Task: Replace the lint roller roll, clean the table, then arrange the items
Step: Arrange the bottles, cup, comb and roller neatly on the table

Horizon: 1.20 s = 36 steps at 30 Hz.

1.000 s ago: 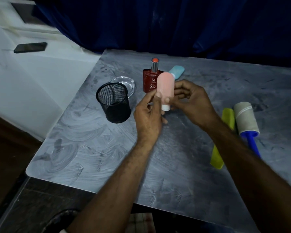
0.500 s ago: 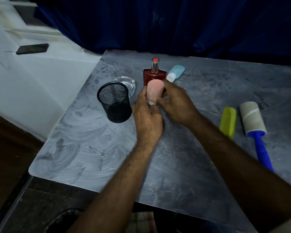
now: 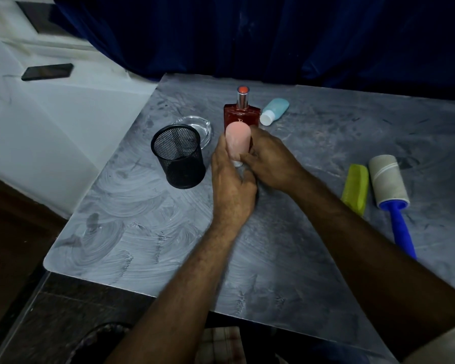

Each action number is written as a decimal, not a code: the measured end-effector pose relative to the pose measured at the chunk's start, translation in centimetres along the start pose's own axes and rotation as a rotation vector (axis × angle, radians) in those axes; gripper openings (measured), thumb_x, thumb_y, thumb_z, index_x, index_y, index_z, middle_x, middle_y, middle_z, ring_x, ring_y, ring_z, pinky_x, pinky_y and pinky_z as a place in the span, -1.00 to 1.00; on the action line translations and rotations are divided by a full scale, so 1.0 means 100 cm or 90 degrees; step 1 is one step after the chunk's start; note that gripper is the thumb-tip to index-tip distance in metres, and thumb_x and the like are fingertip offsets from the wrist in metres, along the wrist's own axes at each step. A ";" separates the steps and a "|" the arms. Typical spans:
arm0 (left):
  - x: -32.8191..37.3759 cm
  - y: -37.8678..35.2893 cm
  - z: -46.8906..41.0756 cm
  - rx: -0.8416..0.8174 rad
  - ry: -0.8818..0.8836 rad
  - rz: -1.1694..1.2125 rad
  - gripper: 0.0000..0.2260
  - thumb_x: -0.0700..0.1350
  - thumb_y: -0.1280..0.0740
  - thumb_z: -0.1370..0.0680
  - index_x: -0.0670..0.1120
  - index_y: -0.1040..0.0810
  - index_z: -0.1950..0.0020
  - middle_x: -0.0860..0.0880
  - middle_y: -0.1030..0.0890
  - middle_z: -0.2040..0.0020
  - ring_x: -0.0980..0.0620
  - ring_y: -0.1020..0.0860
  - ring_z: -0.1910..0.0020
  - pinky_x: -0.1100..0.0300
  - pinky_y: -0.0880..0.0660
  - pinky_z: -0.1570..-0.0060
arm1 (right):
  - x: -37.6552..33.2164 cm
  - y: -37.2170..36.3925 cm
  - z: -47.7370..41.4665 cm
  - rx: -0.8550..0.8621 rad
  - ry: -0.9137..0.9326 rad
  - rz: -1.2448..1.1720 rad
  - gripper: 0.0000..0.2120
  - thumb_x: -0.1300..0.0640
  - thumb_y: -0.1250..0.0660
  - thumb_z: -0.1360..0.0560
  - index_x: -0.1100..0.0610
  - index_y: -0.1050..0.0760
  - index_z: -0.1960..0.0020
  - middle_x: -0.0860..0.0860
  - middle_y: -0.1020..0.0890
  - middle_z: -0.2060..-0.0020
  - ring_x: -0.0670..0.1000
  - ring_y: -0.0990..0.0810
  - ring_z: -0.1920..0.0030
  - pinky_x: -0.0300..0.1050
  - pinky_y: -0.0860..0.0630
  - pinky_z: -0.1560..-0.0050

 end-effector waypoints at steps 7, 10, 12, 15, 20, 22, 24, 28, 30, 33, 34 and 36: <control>-0.002 0.000 -0.001 -0.008 0.007 0.016 -0.22 -0.42 -0.33 -0.52 -0.18 -0.12 -0.70 -0.14 -0.32 -0.63 -0.07 -0.33 -0.61 -0.08 -0.37 -0.56 | -0.001 -0.001 0.001 0.011 -0.007 0.000 -0.62 0.12 -0.39 -0.58 0.21 -0.43 -0.34 0.15 -0.57 -0.23 0.09 -0.56 -0.18 0.02 -0.52 -0.17; -0.003 0.000 -0.001 -0.005 0.006 0.020 -0.23 -0.43 -0.33 -0.52 -0.18 -0.14 -0.70 -0.14 -0.34 -0.62 -0.07 -0.34 -0.60 -0.07 -0.37 -0.56 | -0.002 -0.001 0.001 0.011 -0.010 0.001 -0.60 0.13 -0.39 -0.58 0.22 -0.42 -0.37 0.16 -0.57 -0.25 0.10 -0.55 -0.20 0.00 -0.51 -0.20; -0.004 0.000 -0.001 -0.007 0.011 0.025 -0.23 -0.43 -0.33 -0.53 -0.17 -0.13 -0.70 -0.14 -0.34 -0.62 -0.07 -0.35 -0.60 -0.08 -0.38 -0.55 | -0.003 -0.001 0.002 0.012 -0.009 0.003 -0.59 0.13 -0.38 -0.58 0.21 -0.42 -0.38 0.16 -0.57 -0.25 0.10 -0.56 -0.20 0.01 -0.52 -0.20; -0.006 -0.002 -0.001 -0.009 0.020 0.034 -0.22 -0.43 -0.33 -0.53 -0.17 -0.12 -0.71 -0.14 -0.33 -0.62 -0.07 -0.35 -0.60 -0.08 -0.39 -0.54 | -0.002 0.000 0.002 0.015 -0.009 0.000 -0.61 0.14 -0.38 -0.58 0.21 -0.43 -0.36 0.16 -0.57 -0.23 0.10 -0.56 -0.19 0.03 -0.53 -0.19; -0.008 -0.002 0.000 -0.012 0.024 0.041 -0.22 -0.40 -0.33 -0.55 -0.16 -0.09 -0.71 -0.14 -0.29 -0.65 -0.08 -0.31 -0.63 -0.10 -0.37 -0.56 | -0.001 0.001 0.003 0.006 -0.016 -0.017 -0.61 0.12 -0.42 -0.55 0.20 -0.46 -0.32 0.14 -0.58 -0.18 0.05 -0.56 -0.11 -0.06 -0.53 -0.07; -0.008 -0.002 0.001 -0.018 0.030 0.037 -0.20 -0.40 -0.32 -0.54 -0.16 -0.05 -0.72 -0.14 -0.27 -0.66 -0.10 -0.29 -0.64 -0.12 -0.35 -0.57 | 0.002 0.003 0.003 0.000 -0.031 -0.024 -0.64 0.14 -0.47 -0.50 0.17 -0.49 -0.25 0.10 -0.60 -0.11 0.02 -0.59 -0.03 -0.06 -0.56 0.00; -0.009 0.000 0.006 -0.026 0.041 0.035 -0.17 -0.37 -0.34 -0.54 -0.13 -0.01 -0.73 -0.12 -0.23 -0.68 -0.09 -0.27 -0.66 -0.12 -0.33 -0.58 | 0.008 0.007 0.006 -0.010 -0.058 -0.052 -0.63 0.21 -0.50 -0.45 0.13 -0.50 -0.21 0.05 -0.63 -0.05 -0.02 -0.63 0.04 -0.09 -0.62 0.01; -0.005 0.005 0.029 -0.033 0.061 0.051 -0.14 -0.25 -0.38 -0.56 -0.04 0.04 -0.74 -0.01 -0.12 -0.73 0.03 -0.17 -0.69 -0.08 -0.25 -0.63 | 0.027 0.027 0.014 0.017 -0.112 -0.103 -0.61 0.28 -0.49 -0.43 0.15 -0.53 -0.23 0.03 -0.64 0.01 -0.01 -0.65 0.03 -0.06 -0.64 -0.08; 0.001 0.003 0.046 -0.042 0.067 0.108 -0.13 -0.16 -0.38 -0.53 0.02 0.02 -0.74 0.06 -0.13 -0.72 0.15 -0.17 -0.67 -0.02 -0.23 -0.65 | 0.042 0.045 0.015 0.082 -0.150 -0.125 -0.71 0.28 -0.45 -0.45 0.14 -0.57 -0.15 0.01 -0.66 0.07 -0.01 -0.66 0.04 -0.12 -0.62 -0.08; 0.012 -0.006 0.070 -0.066 0.057 0.152 -0.16 -0.06 -0.35 -0.50 0.10 -0.05 -0.73 0.16 -0.20 -0.66 0.32 -0.23 -0.59 0.11 -0.26 -0.63 | 0.066 0.072 0.011 0.188 -0.207 -0.127 -0.84 0.25 -0.43 -0.46 0.08 -0.61 -0.01 -0.12 -0.64 0.23 -0.19 -0.62 0.20 -0.38 -0.55 0.09; 0.017 -0.012 0.076 -0.081 0.045 0.153 -0.16 -0.01 -0.34 -0.49 0.10 -0.06 -0.73 0.18 -0.20 -0.66 0.31 -0.24 -0.60 0.13 -0.25 -0.62 | 0.072 0.078 0.008 0.211 -0.218 -0.122 -0.87 0.24 -0.43 -0.46 0.08 -0.61 0.02 -0.12 -0.65 0.25 -0.22 -0.61 0.25 -0.43 -0.52 0.16; 0.026 -0.024 0.081 -0.116 0.015 0.139 -0.16 0.08 -0.30 -0.46 0.08 -0.07 -0.73 0.18 -0.18 -0.67 0.26 -0.21 -0.63 0.18 -0.23 -0.62 | 0.083 0.083 -0.003 0.237 -0.237 -0.120 -0.92 0.21 -0.42 -0.46 0.11 -0.61 0.05 -0.02 -0.70 0.22 -0.14 -0.66 0.22 -0.30 -0.60 0.11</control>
Point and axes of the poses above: each hand's wrist, its own z-axis away from the middle knuckle, its own y-axis out of the back of the hand, x = y × z, the point moved 8 cm from there along -z, towards the middle knuckle
